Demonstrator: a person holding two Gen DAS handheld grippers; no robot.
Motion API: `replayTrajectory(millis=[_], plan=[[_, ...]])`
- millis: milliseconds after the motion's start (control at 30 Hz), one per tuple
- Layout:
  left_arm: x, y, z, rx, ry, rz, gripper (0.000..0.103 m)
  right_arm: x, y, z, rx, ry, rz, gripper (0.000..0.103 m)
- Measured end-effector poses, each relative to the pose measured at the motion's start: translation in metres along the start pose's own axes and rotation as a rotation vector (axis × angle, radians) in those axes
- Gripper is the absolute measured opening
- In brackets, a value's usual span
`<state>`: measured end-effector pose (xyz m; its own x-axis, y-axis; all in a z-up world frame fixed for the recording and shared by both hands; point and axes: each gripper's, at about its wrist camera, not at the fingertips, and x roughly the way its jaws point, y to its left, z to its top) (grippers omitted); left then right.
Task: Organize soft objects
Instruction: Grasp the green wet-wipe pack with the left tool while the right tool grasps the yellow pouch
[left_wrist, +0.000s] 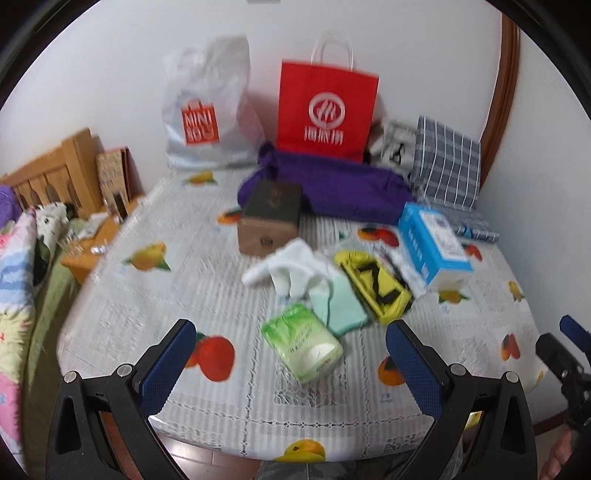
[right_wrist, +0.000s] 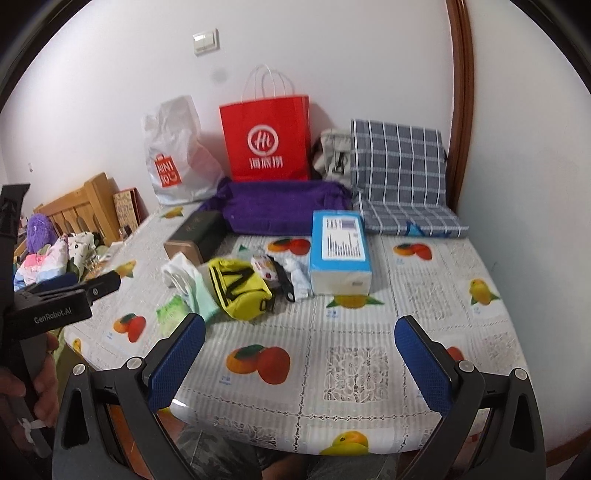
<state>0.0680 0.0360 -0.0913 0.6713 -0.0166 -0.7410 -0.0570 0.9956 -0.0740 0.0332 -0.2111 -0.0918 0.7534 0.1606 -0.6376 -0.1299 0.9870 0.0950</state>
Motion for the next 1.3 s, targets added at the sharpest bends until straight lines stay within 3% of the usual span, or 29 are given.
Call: replayTrajectory(millis=[600,833,933,1300], plan=[[0.109,-0.003,-0.032,-0.026,0.219,-0.032,0.100,0.102,-0.016,-0.027,0.014,0.195,-0.007,0.101],[0.125,0.001,-0.032,-0.040,0.218,-0.017,0.083,0.123,-0.015,-0.030,0.005,0.229,0.003,0.101],[0.124,0.004,-0.029,-0.022,0.210,-0.033,0.081,0.127,-0.010,-0.030,-0.009,0.229,0.010,0.101],[0.125,0.041,-0.020,-0.027,0.196,0.062,0.081,0.142,0.020,-0.005,-0.059,0.160,0.057,0.100]])
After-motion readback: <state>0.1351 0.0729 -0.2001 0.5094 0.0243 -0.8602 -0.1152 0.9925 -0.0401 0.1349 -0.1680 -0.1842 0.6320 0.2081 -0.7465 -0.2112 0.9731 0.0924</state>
